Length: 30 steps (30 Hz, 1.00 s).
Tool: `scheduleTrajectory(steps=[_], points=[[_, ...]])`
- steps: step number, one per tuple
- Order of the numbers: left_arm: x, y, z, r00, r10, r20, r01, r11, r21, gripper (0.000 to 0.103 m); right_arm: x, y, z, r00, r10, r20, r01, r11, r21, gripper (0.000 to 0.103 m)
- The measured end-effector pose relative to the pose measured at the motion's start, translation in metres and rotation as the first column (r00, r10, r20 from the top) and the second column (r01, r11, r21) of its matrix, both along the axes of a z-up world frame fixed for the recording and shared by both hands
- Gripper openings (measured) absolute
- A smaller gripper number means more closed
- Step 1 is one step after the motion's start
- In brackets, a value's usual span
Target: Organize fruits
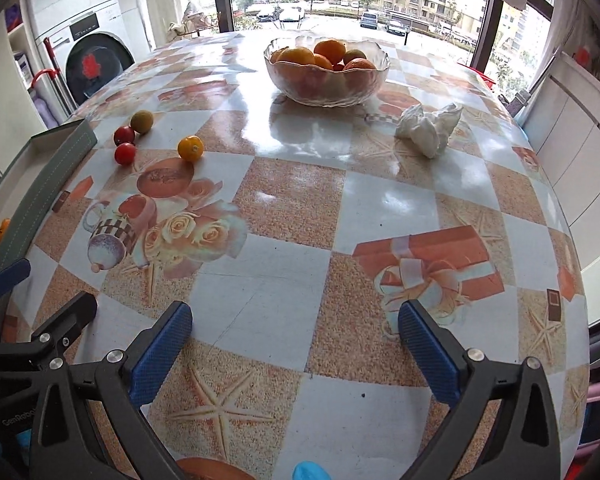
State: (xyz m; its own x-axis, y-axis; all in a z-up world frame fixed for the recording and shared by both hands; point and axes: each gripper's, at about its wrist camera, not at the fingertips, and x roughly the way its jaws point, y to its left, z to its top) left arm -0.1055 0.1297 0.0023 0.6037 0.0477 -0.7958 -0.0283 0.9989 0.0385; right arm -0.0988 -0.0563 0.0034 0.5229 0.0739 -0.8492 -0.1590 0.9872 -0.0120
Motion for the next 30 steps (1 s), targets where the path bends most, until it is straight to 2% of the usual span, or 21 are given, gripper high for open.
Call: scheduleTrajectory(steps=[4,30], points=[[-0.0014,-0.0014,-0.0044,1.000,0.004,0.010,-0.004,1.000,0.003,0.102,-0.0032,0.0035,-0.0014,0.999,-0.009,0.043,0.008,1.000,0.008,0.103],[-0.0011,-0.0019,-0.0044,1.000,0.004,0.011,-0.004,1.000,0.002,0.102,-0.0045,0.0034,-0.0015,0.999,-0.009,0.047,0.009,1.000,0.007,0.103]])
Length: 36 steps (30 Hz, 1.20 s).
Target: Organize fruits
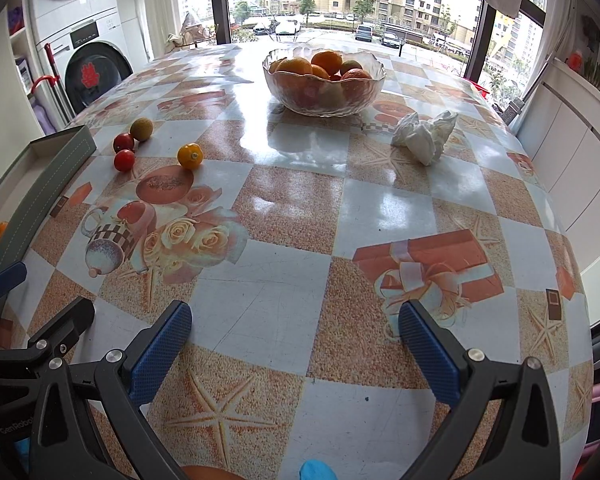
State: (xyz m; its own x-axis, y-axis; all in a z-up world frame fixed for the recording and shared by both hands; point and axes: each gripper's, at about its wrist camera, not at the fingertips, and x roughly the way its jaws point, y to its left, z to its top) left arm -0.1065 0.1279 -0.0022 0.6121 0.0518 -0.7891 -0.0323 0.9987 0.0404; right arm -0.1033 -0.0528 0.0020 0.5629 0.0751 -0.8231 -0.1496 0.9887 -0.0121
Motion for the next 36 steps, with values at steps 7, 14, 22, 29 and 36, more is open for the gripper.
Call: scheduleTrajectory(steps=[7,14,22,29,36], points=[[0.000,0.000,0.000,1.000,0.000,0.000,0.000,1.000,0.000,0.102,0.000,0.000,0.000,1.000,0.000,0.000,0.000,1.000,0.000,0.103],[0.000,-0.001,0.000,1.000,-0.009,-0.003,0.009,1.000,-0.002,0.102,0.000,0.000,0.000,1.000,0.000,0.000,0.000,1.000,0.000,0.103],[0.004,0.009,0.019,0.999,-0.038,-0.013,0.037,0.999,-0.012,0.102,0.026,0.008,0.011,0.994,0.039,-0.098,-0.029,0.995,0.096,0.103],[0.020,0.033,0.050,0.999,0.014,0.028,-0.013,0.999,-0.034,0.102,0.081,0.052,0.014,0.990,0.099,-0.097,-0.087,0.990,0.114,0.102],[0.040,0.035,0.053,0.999,0.032,0.028,-0.031,0.999,-0.025,0.102,0.104,0.083,0.012,0.989,0.145,-0.029,-0.145,0.989,0.007,0.054]])
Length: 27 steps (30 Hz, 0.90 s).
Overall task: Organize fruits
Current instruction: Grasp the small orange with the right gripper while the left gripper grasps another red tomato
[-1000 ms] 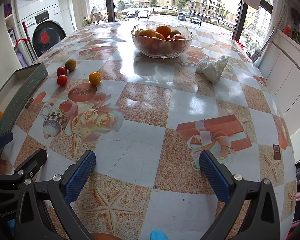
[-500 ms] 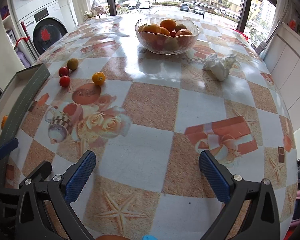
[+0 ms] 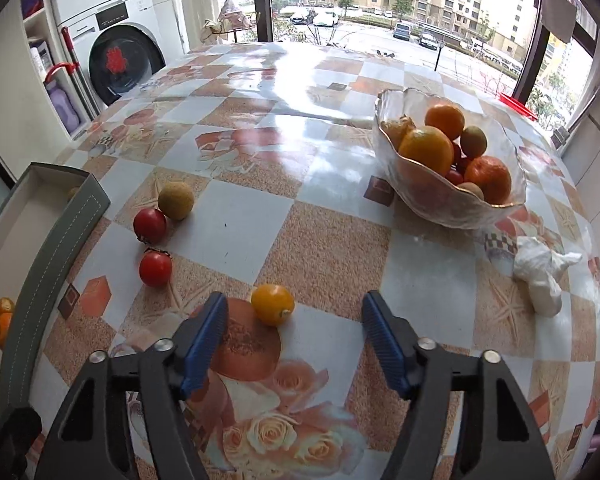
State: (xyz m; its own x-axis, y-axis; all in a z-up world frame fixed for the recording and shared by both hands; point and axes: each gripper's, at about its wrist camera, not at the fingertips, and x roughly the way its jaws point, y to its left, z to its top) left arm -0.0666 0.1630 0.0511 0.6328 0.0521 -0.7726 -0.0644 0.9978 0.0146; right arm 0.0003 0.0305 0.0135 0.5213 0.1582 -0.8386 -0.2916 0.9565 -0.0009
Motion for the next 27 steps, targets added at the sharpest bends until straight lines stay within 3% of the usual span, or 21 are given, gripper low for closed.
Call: scheduleTrajectory(steps=[1,3,7,9,11,14,17,18,20,21,24,27], points=[[0.005,-0.002,-0.001,1.000,0.000,-0.006,0.000,1.000,0.002,0.102,-0.001,0.001,0.001,1.000,0.015,0.010,-0.015,1.000,0.003,0.036],[0.014,-0.007,-0.005,1.000,-0.007,-0.018,0.007,1.000,-0.008,0.093,-0.002,-0.002,0.002,0.999,0.025,0.020,-0.025,0.999,0.022,0.020],[0.039,-0.023,-0.016,0.999,-0.013,-0.045,0.013,1.000,-0.016,0.091,-0.003,-0.031,0.003,1.000,-0.009,0.000,0.009,0.993,0.117,0.020],[0.052,-0.032,-0.022,0.998,-0.017,-0.054,0.017,1.000,0.000,0.079,-0.006,-0.046,0.004,1.000,-0.020,-0.016,0.022,0.988,0.150,0.020],[0.065,-0.037,-0.030,0.997,-0.005,-0.073,0.006,1.000,0.008,0.078,-0.012,-0.058,0.004,0.999,-0.025,-0.025,0.029,0.985,0.170,0.020],[0.080,-0.037,-0.042,0.993,0.024,-0.113,-0.025,1.000,-0.006,0.061,-0.024,-0.073,0.006,0.999,-0.028,-0.032,0.034,0.979,0.201,0.020],[0.083,-0.034,-0.046,0.993,0.051,-0.105,-0.055,0.998,-0.037,0.058,-0.033,-0.082,0.008,0.999,-0.030,-0.029,0.035,0.976,0.215,0.020],[0.083,-0.035,-0.045,0.994,0.052,-0.096,-0.055,0.998,-0.032,0.054,-0.035,-0.083,0.008,0.999,-0.029,-0.030,0.035,0.975,0.222,0.020],[0.082,-0.038,-0.044,0.996,0.028,-0.086,-0.032,0.999,-0.039,0.027,-0.038,-0.084,0.009,0.999,-0.028,-0.034,0.035,0.972,0.233,0.020],[0.082,-0.038,-0.044,0.996,0.021,-0.085,-0.025,0.999,-0.045,0.020,-0.040,-0.085,0.009,0.999,-0.026,-0.037,0.034,0.970,0.239,0.020],[0.071,-0.034,-0.041,0.997,-0.002,-0.076,-0.006,0.994,-0.105,0.020,-0.046,-0.086,0.010,0.999,-0.015,-0.041,0.025,0.968,0.249,0.020],[0.050,-0.029,-0.029,0.999,-0.018,-0.039,0.014,0.994,-0.110,0.020,-0.052,-0.084,0.013,0.999,0.000,-0.048,0.012,0.965,0.261,0.020]])
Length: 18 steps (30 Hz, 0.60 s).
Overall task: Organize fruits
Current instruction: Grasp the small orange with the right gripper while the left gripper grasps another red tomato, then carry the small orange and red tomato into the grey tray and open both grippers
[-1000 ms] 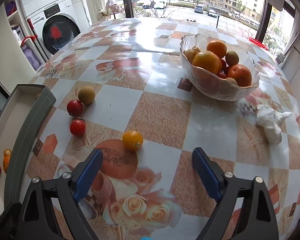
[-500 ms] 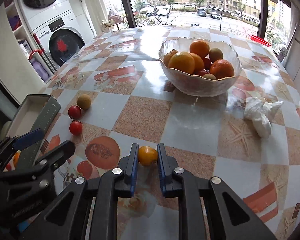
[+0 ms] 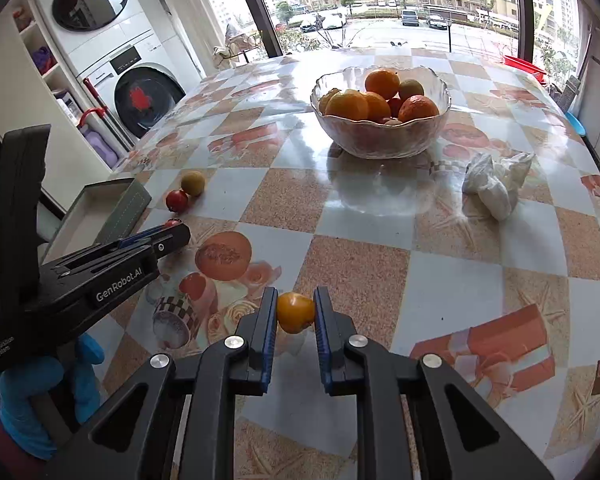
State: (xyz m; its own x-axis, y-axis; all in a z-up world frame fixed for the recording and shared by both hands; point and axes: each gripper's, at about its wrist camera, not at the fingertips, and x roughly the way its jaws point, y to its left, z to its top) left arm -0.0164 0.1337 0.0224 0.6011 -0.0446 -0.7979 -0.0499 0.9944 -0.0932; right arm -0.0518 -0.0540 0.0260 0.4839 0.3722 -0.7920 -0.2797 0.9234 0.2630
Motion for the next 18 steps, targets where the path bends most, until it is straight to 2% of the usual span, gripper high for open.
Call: scheduleTrajectory(steps=[4,10,18], points=[[-0.030,0.013,0.022,0.999,-0.004,0.048,0.004,1.000,-0.015,0.020,-0.009,0.007,0.004,1.000,0.019,-0.006,-0.019,1.000,0.009,0.020],[-0.072,0.049,0.047,0.991,0.032,0.127,-0.035,0.999,0.028,0.020,-0.021,0.034,0.014,0.997,0.071,-0.002,-0.071,0.997,0.019,0.020],[-0.109,0.107,0.044,0.981,0.128,0.144,-0.138,0.988,0.067,0.020,-0.038,0.093,0.022,0.987,0.163,-0.002,-0.163,0.987,0.009,0.020]])
